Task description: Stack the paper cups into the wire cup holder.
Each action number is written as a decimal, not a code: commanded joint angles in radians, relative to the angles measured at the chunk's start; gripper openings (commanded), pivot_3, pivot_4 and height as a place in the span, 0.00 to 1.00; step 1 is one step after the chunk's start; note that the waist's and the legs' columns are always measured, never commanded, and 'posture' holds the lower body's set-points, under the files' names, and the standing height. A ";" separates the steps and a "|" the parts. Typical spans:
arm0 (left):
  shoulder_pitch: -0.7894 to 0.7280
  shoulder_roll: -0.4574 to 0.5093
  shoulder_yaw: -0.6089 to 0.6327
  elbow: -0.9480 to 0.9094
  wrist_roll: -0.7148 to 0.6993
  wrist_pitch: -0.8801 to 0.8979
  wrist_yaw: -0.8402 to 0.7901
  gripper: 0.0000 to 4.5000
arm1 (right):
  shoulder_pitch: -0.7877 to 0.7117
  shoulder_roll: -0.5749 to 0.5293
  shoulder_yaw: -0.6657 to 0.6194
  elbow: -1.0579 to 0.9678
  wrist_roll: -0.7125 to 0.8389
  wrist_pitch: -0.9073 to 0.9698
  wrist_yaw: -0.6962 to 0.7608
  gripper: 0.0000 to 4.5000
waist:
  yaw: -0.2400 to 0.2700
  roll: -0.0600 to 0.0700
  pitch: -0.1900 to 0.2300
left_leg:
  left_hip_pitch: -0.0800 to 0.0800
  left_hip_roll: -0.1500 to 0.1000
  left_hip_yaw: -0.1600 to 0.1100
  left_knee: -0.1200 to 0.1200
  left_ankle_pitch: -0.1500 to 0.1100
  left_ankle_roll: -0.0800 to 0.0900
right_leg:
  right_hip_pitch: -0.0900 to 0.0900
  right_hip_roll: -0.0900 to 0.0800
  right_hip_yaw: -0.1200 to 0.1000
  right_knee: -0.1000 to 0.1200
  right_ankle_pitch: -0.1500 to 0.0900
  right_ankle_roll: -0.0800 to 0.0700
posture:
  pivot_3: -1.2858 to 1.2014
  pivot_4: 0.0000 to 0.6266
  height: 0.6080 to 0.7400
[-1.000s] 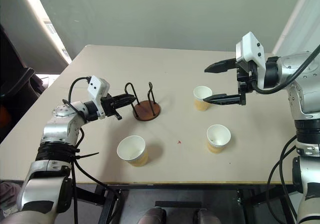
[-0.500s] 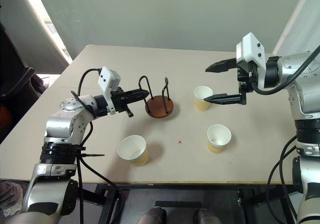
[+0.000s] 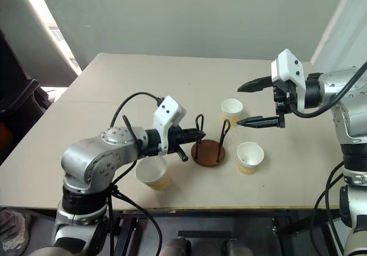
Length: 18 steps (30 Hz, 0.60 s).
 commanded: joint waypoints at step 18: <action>0.090 -0.060 0.005 -0.138 -0.058 0.135 0.136 0.19 | 0.054 -0.071 0.017 -0.097 0.033 0.030 0.136 1.00 | 0.009 -0.001 0.001 | 0.013 -0.002 0.006 0.000 -0.003 0.004 | 0.014 0.000 0.003 -0.002 -0.007 -0.002 | 0.52 0.24 1.00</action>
